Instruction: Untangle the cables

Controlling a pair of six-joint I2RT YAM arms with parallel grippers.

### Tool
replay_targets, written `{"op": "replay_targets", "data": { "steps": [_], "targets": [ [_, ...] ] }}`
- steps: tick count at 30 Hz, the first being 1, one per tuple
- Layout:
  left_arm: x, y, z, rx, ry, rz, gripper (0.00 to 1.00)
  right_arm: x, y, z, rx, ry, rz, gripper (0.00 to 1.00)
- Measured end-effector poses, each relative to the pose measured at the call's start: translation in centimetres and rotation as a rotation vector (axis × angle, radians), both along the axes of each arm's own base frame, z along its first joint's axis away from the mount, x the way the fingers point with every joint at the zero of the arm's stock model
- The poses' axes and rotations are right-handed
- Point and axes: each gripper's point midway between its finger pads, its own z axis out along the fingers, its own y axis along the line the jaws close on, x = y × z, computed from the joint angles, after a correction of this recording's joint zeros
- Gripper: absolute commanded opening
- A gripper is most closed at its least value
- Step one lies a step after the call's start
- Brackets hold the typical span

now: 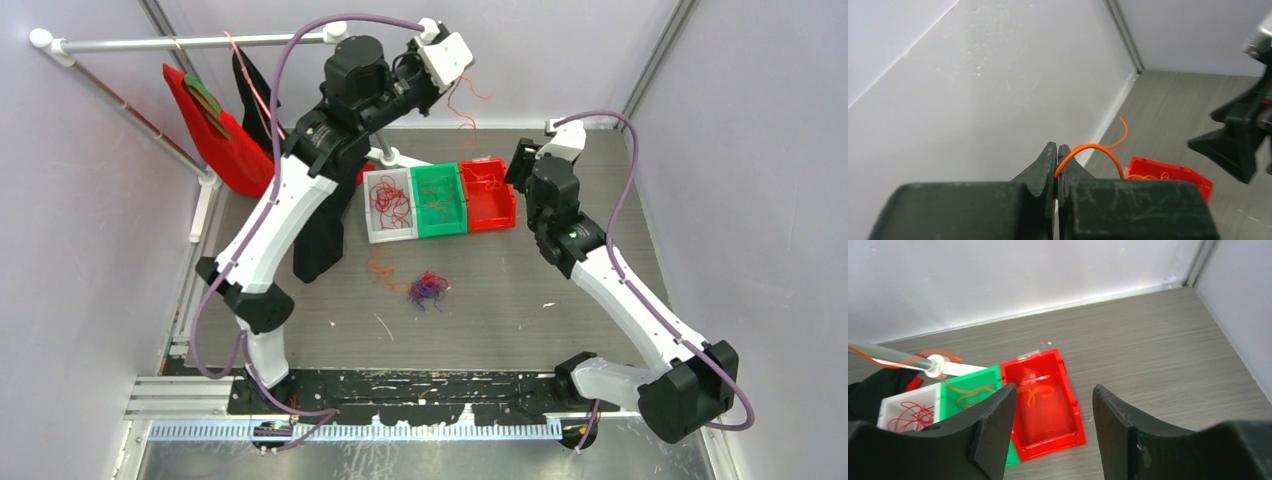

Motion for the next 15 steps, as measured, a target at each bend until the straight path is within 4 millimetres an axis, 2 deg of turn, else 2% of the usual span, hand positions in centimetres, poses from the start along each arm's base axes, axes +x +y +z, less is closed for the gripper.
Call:
{"op": "replay_targets", "data": {
  "steps": [4,8,15],
  "targets": [
    [2.6,-0.7,0.2,-0.005,-0.048,0.042,0.00,0.1,-1.9,-2.2,0.006,0.046,-0.057,0.61],
    [4.4,-0.8,-0.5,0.004,-0.069,0.079,0.00,0.0,-2.8,-4.3,0.011,0.088,-0.082,0.60],
    [7.1,0.6,0.0,-0.035,-0.125,0.161,0.00,0.0,-2.3,-4.8,0.053,0.094,-0.071,0.56]
  ]
}}
